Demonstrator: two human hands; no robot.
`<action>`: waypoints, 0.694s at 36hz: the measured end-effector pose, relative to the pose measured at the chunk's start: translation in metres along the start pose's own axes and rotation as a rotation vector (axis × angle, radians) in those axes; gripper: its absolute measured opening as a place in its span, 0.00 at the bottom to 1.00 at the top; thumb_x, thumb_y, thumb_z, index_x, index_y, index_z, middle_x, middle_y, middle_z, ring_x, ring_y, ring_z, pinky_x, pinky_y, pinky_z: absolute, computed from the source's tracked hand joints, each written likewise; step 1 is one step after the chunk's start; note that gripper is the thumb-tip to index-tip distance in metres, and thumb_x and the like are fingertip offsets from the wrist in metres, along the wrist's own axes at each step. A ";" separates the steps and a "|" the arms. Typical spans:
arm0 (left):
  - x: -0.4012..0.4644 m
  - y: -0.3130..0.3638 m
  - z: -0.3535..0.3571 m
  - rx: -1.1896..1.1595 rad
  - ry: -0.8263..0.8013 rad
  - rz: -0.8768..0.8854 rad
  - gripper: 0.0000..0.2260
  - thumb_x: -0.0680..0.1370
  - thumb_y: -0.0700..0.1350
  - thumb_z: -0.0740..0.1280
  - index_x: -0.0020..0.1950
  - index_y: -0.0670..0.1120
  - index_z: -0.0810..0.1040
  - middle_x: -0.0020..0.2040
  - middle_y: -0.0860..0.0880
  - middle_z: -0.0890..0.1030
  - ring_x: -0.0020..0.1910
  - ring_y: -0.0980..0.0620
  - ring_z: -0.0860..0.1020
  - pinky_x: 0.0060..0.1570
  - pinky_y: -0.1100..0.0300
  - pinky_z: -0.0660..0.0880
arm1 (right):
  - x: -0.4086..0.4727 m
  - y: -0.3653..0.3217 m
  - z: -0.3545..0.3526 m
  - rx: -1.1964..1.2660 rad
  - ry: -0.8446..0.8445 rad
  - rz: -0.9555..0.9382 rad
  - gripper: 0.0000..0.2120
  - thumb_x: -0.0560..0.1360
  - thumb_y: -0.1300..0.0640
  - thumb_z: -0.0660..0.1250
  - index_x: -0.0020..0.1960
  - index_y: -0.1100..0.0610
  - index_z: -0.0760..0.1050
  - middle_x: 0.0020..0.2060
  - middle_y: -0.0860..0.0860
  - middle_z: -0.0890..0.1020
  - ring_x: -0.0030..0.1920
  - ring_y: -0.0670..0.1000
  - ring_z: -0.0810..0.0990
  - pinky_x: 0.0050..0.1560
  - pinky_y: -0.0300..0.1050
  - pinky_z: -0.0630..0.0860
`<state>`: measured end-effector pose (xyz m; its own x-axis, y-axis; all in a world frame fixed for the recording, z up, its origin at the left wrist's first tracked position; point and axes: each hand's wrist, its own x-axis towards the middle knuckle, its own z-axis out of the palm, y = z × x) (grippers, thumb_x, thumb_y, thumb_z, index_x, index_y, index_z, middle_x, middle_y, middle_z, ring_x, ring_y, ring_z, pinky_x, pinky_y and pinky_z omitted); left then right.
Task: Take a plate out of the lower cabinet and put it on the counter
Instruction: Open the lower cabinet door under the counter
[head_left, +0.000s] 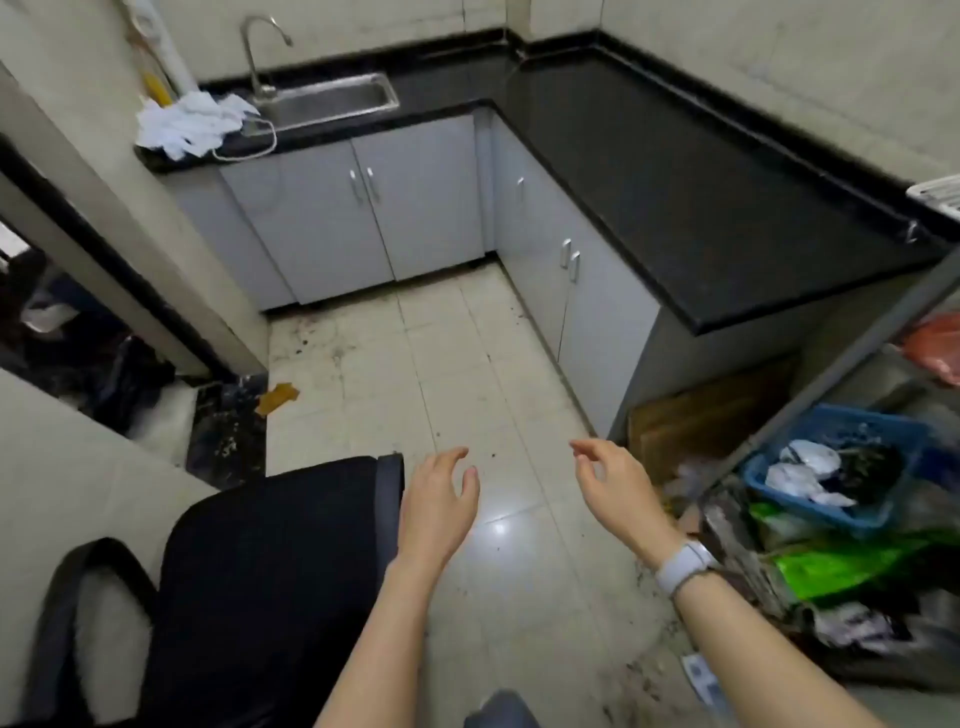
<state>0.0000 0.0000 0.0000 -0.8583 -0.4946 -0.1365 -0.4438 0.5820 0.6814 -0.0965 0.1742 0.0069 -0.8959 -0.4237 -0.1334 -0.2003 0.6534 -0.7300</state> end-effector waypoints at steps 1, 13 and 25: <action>0.004 -0.005 0.003 -0.006 -0.015 -0.033 0.16 0.79 0.47 0.59 0.65 0.46 0.71 0.65 0.47 0.74 0.65 0.50 0.70 0.63 0.58 0.65 | 0.005 0.004 0.002 0.004 -0.007 0.019 0.14 0.76 0.59 0.57 0.60 0.58 0.73 0.59 0.56 0.79 0.61 0.54 0.73 0.62 0.45 0.68; 0.162 -0.036 0.001 -0.026 -0.018 -0.134 0.16 0.79 0.47 0.59 0.65 0.45 0.71 0.65 0.44 0.74 0.65 0.48 0.71 0.64 0.56 0.66 | 0.160 -0.001 0.022 -0.106 -0.136 0.010 0.16 0.77 0.57 0.56 0.64 0.57 0.69 0.63 0.54 0.75 0.64 0.52 0.71 0.65 0.43 0.65; 0.402 -0.028 -0.061 0.024 -0.036 -0.113 0.16 0.78 0.48 0.60 0.65 0.45 0.71 0.65 0.45 0.75 0.66 0.46 0.70 0.67 0.51 0.66 | 0.396 -0.074 0.014 -0.132 -0.167 0.003 0.16 0.77 0.58 0.56 0.63 0.58 0.70 0.63 0.55 0.75 0.64 0.53 0.71 0.63 0.41 0.64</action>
<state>-0.3169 -0.2544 -0.0303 -0.8108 -0.5347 -0.2380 -0.5442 0.5389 0.6430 -0.4308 -0.0503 -0.0015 -0.8209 -0.5122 -0.2526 -0.2576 0.7269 -0.6366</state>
